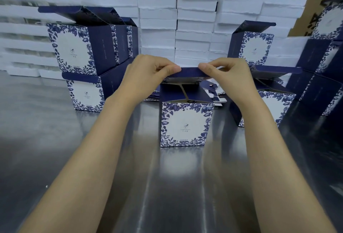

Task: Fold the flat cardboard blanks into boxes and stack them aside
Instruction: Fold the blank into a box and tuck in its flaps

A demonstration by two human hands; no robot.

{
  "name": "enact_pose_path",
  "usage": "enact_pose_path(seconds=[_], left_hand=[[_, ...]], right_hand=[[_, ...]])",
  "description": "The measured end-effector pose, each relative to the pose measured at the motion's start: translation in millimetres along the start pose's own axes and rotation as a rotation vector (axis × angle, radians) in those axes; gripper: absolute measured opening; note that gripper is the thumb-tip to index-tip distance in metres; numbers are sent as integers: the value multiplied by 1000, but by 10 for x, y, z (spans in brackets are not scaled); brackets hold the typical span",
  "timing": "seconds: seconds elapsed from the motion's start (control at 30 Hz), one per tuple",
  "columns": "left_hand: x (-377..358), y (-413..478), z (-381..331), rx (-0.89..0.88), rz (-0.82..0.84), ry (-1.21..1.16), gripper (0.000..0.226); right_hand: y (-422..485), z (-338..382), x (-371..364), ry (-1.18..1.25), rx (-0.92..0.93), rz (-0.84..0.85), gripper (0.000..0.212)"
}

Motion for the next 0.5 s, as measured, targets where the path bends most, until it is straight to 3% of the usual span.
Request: enact_pose_path(seconds=[0.1, 0.23, 0.3, 0.5], left_hand=[[-34, -28, 13, 102, 126, -86, 51], [-190, -82, 46, 111, 444, -39, 17], [-270, -119, 82, 127, 551, -46, 14], [-224, -154, 140, 173, 647, -182, 18]], right_hand=[[26, -54, 57, 11, -31, 15, 16], [20, -156, 33, -24, -81, 137, 6], [-8, -241, -34, -65, -135, 169, 9], [2, -422, -107, -135, -133, -19, 6]])
Point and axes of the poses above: each hand's wrist, its own y-axis towards the middle knuckle, its own x-axis out of the back of the hand, z = x × y, the point moved 5 cm from there along y, towards the middle knuckle, and after that the axes turned 6 degrees about -z, right-handed, at the moved point
